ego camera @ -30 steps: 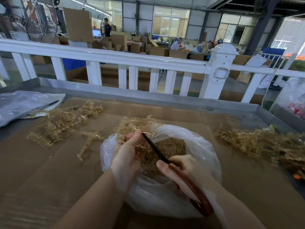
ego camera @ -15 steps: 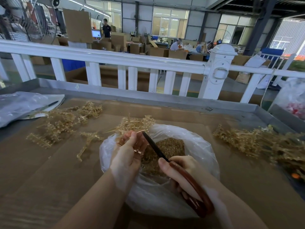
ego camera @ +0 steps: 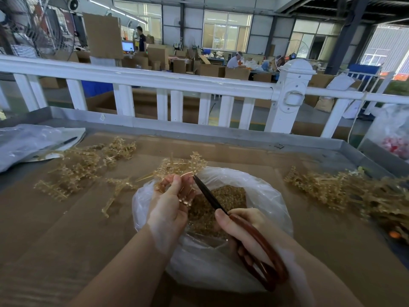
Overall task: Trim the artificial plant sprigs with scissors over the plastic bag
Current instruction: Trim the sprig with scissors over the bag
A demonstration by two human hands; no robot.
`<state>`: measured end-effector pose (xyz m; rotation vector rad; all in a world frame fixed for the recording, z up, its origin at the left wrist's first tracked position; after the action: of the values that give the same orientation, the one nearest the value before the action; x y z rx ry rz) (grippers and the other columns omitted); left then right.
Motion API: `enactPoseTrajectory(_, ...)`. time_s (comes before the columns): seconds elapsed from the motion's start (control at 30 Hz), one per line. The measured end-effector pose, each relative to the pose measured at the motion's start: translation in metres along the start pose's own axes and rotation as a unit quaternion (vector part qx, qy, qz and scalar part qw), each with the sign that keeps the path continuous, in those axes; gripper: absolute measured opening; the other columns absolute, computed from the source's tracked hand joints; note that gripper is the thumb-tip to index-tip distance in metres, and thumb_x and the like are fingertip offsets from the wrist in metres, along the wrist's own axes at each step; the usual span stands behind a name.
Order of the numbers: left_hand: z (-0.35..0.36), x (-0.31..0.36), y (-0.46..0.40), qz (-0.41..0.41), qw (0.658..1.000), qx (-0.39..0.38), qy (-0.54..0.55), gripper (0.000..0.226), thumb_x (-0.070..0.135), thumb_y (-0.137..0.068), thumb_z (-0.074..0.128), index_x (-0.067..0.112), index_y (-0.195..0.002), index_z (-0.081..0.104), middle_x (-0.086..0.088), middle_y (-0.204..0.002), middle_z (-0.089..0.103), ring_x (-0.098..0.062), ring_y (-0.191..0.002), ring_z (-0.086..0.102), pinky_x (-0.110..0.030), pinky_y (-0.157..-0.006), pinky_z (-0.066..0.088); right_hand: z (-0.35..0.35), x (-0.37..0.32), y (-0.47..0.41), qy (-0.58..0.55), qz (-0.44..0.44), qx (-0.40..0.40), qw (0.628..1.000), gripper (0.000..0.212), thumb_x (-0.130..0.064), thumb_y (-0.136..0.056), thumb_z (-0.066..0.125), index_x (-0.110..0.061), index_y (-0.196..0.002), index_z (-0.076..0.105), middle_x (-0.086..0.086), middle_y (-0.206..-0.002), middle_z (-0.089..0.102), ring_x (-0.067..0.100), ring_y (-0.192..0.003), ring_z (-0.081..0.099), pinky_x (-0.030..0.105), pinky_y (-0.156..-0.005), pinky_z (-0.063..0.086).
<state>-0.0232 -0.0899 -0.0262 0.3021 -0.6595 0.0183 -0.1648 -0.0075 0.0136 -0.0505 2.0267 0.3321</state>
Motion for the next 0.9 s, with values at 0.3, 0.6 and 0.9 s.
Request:
enactPoseTrajectory(0.3, 0.000, 0.000, -0.002, 0.014, 1.000, 0.000, -0.011, 0.021, 0.007, -0.095, 0.052, 0.010, -0.115, 0.049, -0.006, -0.081, 0.066, -0.013, -0.069, 0.066, -0.027, -0.068, 0.054, -0.002, 0.002, -0.005, 0.007, -0.002, 0.004, 1.000, 0.067, -0.075, -0.064, 0.050, -0.014, -0.084, 0.067, -0.010, -0.049, 0.054, 0.003, -0.041, 0.049, 0.016, -0.041, 0.040)
enactPoseTrajectory(0.6, -0.010, -0.015, -0.001, -0.010, 0.999, -0.034, -0.024, 0.025, 0.009, -0.095, 0.050, 0.010, -0.119, 0.047, -0.013, -0.096, 0.069, -0.015, -0.076, 0.071, -0.030, -0.076, 0.054, -0.008, 0.001, -0.013, 0.046, -0.016, 0.018, 0.999, 0.065, -0.074, -0.066, 0.048, -0.014, -0.083, 0.067, -0.013, -0.046, 0.054, -0.003, -0.040, 0.048, 0.009, -0.042, 0.036)
enactPoseTrajectory(0.9, -0.013, -0.017, -0.003, -0.036, 0.999, -0.037, -0.004, 0.016, 0.010, -0.095, 0.051, 0.013, -0.110, 0.050, -0.006, -0.084, 0.072, -0.011, -0.069, 0.071, -0.026, -0.068, 0.055, -0.005, 0.004, -0.013, 0.050, -0.002, -0.004, 0.999, 0.066, -0.077, -0.061, 0.047, -0.019, -0.087, 0.066, -0.010, -0.050, 0.055, 0.005, -0.042, 0.049, 0.017, -0.043, 0.041)
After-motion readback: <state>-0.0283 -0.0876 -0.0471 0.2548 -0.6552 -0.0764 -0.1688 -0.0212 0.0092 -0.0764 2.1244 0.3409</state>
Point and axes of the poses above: each hand's wrist, its own y-axis away from the middle knuckle, its own z-axis out of the palm, x = y × z, the point moved 8 cm from there along -y, towards the middle knuckle
